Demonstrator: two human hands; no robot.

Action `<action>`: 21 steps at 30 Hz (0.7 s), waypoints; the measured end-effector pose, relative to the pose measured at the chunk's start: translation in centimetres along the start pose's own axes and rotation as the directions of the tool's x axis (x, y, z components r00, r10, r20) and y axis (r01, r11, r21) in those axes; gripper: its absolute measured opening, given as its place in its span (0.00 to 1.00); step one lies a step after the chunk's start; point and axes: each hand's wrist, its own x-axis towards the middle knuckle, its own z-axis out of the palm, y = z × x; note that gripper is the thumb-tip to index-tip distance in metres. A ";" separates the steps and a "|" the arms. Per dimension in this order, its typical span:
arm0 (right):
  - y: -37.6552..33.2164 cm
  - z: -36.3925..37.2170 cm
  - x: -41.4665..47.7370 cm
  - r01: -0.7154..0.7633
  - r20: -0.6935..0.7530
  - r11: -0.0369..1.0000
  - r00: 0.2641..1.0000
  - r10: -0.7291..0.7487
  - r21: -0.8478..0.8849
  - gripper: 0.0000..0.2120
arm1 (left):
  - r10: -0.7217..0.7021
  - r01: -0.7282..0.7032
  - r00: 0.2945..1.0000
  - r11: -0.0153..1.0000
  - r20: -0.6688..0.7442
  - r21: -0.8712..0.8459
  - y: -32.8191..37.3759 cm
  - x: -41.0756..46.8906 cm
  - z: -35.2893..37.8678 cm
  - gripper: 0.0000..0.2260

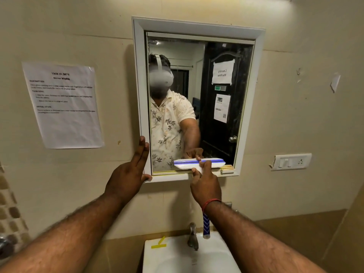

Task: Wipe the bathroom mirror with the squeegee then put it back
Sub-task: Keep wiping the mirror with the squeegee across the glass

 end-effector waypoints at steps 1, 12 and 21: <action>0.0 0.1 0.1 -0.002 -0.002 1.000 1.000 0.002 -0.006 0.15 | -0.003 0.003 1.000 1.000 0.012 -0.002 0.0 -0.2 0.2 0.63; 0.2 0.0 -0.8 -0.042 0.044 0.998 0.998 0.044 -0.050 0.17 | -0.038 0.038 0.994 0.999 0.106 0.002 0.1 -2.3 1.7 0.69; -1.4 -1.3 0.4 -0.111 0.177 0.986 0.975 0.133 -0.127 0.16 | 0.003 -0.012 0.990 0.998 0.142 0.065 -0.5 -2.9 1.5 0.72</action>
